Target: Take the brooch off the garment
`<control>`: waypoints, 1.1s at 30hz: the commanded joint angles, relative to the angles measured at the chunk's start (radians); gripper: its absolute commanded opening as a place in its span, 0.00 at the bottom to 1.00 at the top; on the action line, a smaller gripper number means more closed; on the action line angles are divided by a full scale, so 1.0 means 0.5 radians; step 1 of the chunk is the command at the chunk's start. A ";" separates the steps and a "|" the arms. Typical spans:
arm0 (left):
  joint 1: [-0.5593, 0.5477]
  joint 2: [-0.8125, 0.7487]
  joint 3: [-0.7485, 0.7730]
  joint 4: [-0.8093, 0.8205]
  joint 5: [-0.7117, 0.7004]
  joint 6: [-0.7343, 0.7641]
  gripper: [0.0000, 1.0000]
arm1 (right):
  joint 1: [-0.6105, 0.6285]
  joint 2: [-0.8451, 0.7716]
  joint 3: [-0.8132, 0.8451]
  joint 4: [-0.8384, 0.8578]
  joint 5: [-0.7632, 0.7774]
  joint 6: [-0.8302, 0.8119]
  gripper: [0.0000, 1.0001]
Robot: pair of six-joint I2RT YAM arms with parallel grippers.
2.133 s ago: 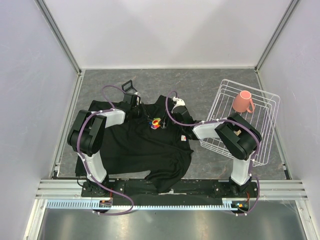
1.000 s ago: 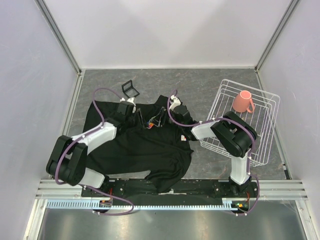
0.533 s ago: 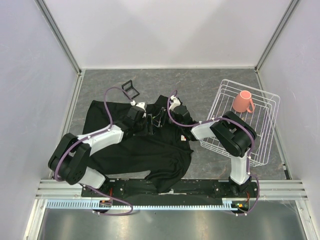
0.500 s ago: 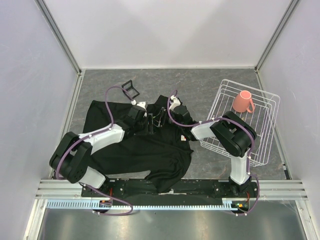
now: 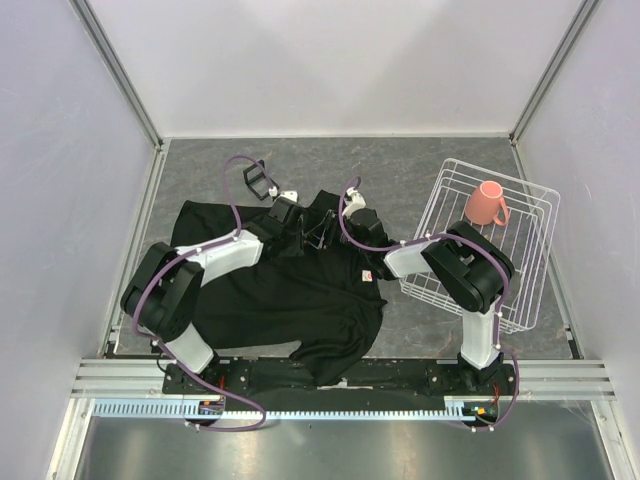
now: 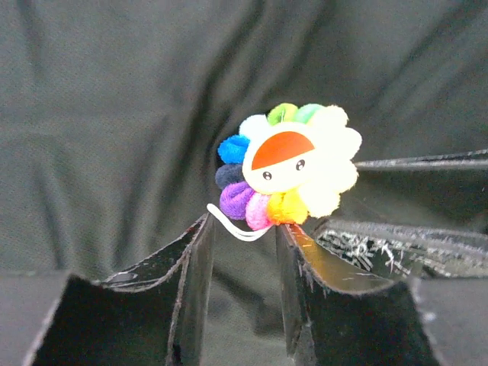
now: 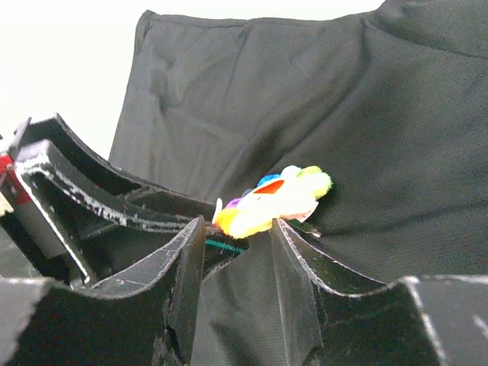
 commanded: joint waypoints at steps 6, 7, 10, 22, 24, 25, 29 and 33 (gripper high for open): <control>-0.003 0.044 0.182 0.084 -0.199 0.099 0.28 | 0.000 -0.043 -0.006 0.000 -0.035 -0.051 0.51; -0.003 0.044 0.188 0.078 -0.190 0.105 0.24 | -0.003 -0.070 -0.006 -0.025 0.001 -0.082 0.52; -0.003 0.044 0.216 0.060 -0.171 0.126 0.21 | -0.009 -0.119 -0.015 -0.123 0.087 -0.156 0.55; -0.003 0.078 0.289 0.001 -0.113 0.188 0.08 | -0.018 -0.221 0.074 -0.491 0.277 -0.613 0.74; -0.003 0.093 0.299 0.004 -0.110 0.188 0.08 | -0.015 -0.221 0.093 -0.558 0.305 -0.702 0.75; -0.003 0.093 0.305 0.001 -0.110 0.182 0.08 | -0.015 -0.211 0.108 -0.568 0.296 -0.717 0.75; -0.003 0.124 0.348 0.001 -0.098 0.182 0.08 | -0.015 -0.172 0.126 -0.494 0.152 -0.754 0.66; -0.003 0.142 0.378 0.004 -0.088 0.173 0.08 | -0.015 -0.135 0.142 -0.448 0.057 -0.809 0.58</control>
